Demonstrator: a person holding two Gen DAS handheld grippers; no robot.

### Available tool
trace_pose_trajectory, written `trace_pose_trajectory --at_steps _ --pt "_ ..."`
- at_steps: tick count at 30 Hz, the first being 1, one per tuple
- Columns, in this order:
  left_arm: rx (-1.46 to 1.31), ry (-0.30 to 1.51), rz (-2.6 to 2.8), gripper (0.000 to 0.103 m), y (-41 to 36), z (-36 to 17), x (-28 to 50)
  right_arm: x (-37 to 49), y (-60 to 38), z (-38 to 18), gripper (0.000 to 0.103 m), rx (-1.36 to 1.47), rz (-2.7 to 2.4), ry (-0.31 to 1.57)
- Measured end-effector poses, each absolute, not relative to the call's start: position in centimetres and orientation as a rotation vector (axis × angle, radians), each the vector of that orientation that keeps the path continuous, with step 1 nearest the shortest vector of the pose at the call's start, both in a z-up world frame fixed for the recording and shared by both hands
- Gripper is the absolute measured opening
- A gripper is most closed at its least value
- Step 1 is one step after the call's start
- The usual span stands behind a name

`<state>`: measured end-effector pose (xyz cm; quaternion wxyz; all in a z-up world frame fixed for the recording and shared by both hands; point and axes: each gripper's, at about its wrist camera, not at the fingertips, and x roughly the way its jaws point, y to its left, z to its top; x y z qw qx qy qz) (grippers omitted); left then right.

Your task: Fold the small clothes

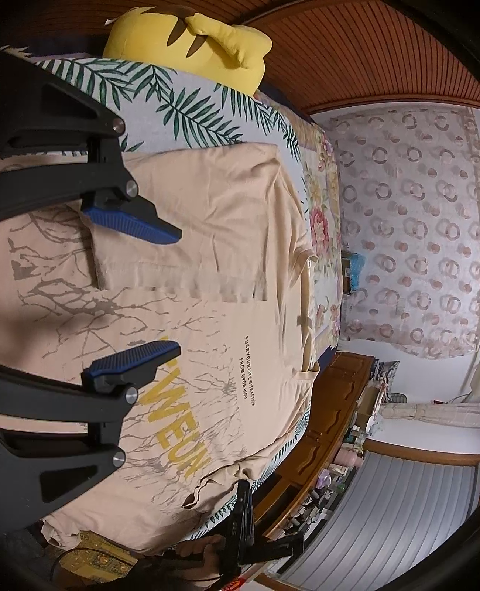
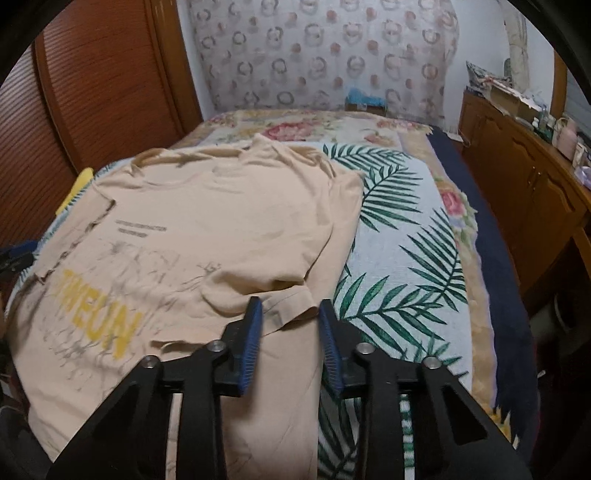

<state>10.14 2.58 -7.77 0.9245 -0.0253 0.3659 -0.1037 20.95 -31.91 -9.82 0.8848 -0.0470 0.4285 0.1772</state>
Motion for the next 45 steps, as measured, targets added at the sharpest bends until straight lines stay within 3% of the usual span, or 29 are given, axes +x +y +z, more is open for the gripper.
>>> trace_pose_trajectory --at_steps 2,5,23,25,26,27,32,41,45 --pt "-0.053 0.751 -0.210 0.054 2.6 -7.8 10.1 20.9 -31.6 -9.7 0.009 -0.104 0.382 0.881" --pt "-0.059 0.753 -0.204 0.054 2.9 -7.9 9.9 20.6 -30.9 -8.9 0.004 -0.117 0.415 0.851" --pt "-0.077 0.757 -0.185 0.054 4.3 -8.1 9.5 21.8 -23.8 -5.1 0.003 -0.196 0.512 0.755" --pt "-0.079 0.755 -0.187 0.054 4.3 -8.2 9.4 21.9 -24.6 -5.2 0.022 -0.204 0.465 0.755" --pt "-0.081 0.756 -0.189 0.054 4.3 -8.2 9.4 22.0 -25.2 -5.4 0.044 -0.202 0.442 0.755" --pt "-0.082 0.758 -0.190 0.054 4.3 -8.3 9.4 22.0 -26.1 -5.6 0.054 -0.187 0.433 0.756" --pt "-0.081 0.767 -0.201 0.054 4.0 -8.8 9.4 21.7 -29.2 -7.5 0.054 -0.192 0.390 0.815" --pt "-0.070 0.778 -0.209 0.054 3.4 -8.9 9.7 21.1 -30.0 -10.1 0.025 -0.243 0.368 0.877" --pt "-0.072 0.777 -0.205 0.054 3.5 -8.9 9.7 20.9 -30.0 -9.9 0.006 -0.241 0.392 0.871"
